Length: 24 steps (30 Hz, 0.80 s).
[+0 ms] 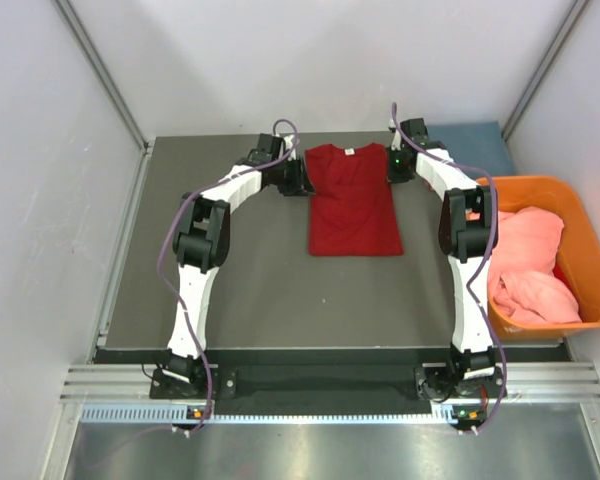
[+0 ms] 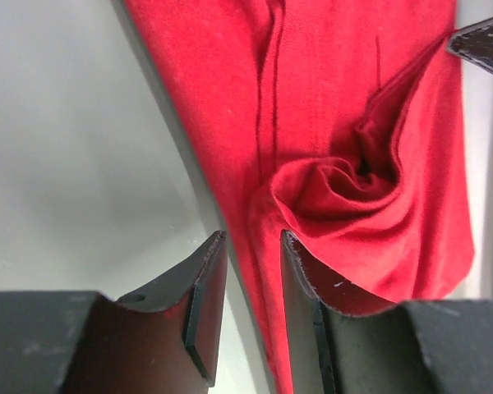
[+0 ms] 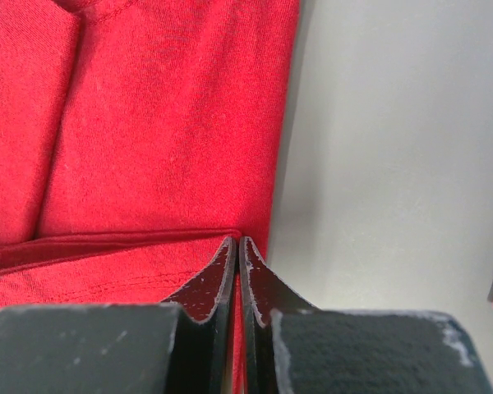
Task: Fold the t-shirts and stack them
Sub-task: Fold the tshirt
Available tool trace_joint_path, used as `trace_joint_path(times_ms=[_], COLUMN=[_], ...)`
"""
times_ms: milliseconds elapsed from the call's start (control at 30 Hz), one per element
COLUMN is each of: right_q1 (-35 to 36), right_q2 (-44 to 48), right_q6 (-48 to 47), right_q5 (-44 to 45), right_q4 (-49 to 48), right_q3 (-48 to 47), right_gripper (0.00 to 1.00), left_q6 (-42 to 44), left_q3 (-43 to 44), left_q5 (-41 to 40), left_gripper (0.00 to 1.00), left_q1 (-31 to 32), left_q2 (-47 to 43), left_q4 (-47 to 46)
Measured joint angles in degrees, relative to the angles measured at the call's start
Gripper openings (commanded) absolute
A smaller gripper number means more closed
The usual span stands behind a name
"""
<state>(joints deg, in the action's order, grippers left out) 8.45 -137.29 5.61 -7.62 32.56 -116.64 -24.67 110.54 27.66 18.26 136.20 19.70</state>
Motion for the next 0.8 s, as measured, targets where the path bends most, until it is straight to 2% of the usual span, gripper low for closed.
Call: trace_joint_path(times_ms=[267, 367, 400, 433, 667, 800], right_q1=[-0.07, -0.13, -0.15, -0.20, -1.18, -1.84], right_q2=[0.00, 0.00, 0.00, 0.00, 0.31, 0.31], right_q6=[0.20, 0.46, 0.50, 0.59, 2.40, 3.30], right_q5=[-0.09, -0.22, -0.24, -0.22, -0.07, -0.57], right_q4=[-0.09, -0.24, -0.31, -0.46, -3.69, -4.57], right_q3=[0.02, 0.02, 0.02, 0.02, 2.12, 2.36], right_gripper=[0.00, 0.00, 0.00, 0.00, 0.00, 0.00], left_q6=[0.15, -0.90, -1.27, -1.53, -3.10, -5.60], left_q3=[0.81, 1.11, 1.31, 1.60, 2.36, -0.87], left_q5=[1.22, 2.36, 2.73, 2.99, 0.92, -0.09], left_gripper=[0.35, 0.09, 0.02, 0.00, 0.00, 0.00], left_q1=[0.00, 0.00, 0.00, 0.00, -0.04, -0.42], left_q2=[2.16, 2.97, 3.26, 3.54, 4.02, 3.37], left_q4=[-0.66, -1.88, -2.25, -2.32, -2.67, -5.81])
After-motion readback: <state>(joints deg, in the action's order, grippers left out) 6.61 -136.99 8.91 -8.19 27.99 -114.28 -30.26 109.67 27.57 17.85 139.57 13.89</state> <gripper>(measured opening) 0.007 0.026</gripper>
